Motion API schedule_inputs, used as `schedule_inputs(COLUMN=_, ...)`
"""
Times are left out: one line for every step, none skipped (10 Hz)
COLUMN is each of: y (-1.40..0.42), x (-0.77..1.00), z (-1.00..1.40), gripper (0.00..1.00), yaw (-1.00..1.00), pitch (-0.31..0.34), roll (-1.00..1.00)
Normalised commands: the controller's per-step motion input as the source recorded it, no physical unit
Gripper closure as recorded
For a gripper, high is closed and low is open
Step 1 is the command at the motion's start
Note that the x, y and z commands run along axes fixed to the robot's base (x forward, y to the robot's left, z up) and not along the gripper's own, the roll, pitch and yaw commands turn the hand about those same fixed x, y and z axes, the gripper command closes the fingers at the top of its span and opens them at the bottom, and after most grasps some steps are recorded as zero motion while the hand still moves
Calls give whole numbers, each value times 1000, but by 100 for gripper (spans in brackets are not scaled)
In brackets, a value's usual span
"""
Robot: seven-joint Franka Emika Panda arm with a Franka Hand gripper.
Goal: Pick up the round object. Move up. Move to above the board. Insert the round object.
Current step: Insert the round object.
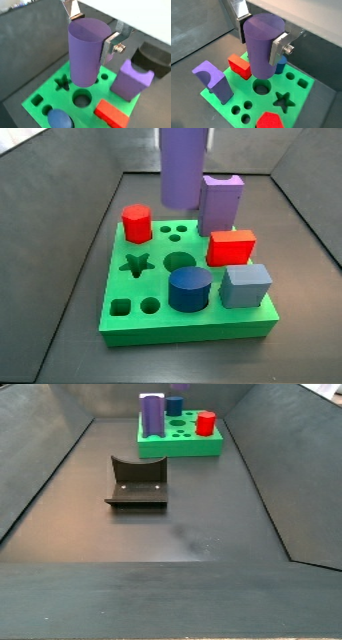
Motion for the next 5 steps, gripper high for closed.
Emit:
schedule_inputs(y=-157, x=337, z=-531, gripper=100, yaw=0, pitch=-104, roll=60)
schedule_inputs(y=-160, x=306, z=-540, gripper=100, yaw=0, pitch=-110, roll=70)
schedule_inputs(y=-123, x=226, z=-629, gripper=100, yaw=0, pitch=-109, roll=100)
schedule_inputs(y=-74, x=114, z=-689, gripper=100, yaw=0, pitch=-100, roll=140)
schedule_inputs(y=-9, x=0, z=-749, gripper=100, yaw=60, pitch=-60, roll=211)
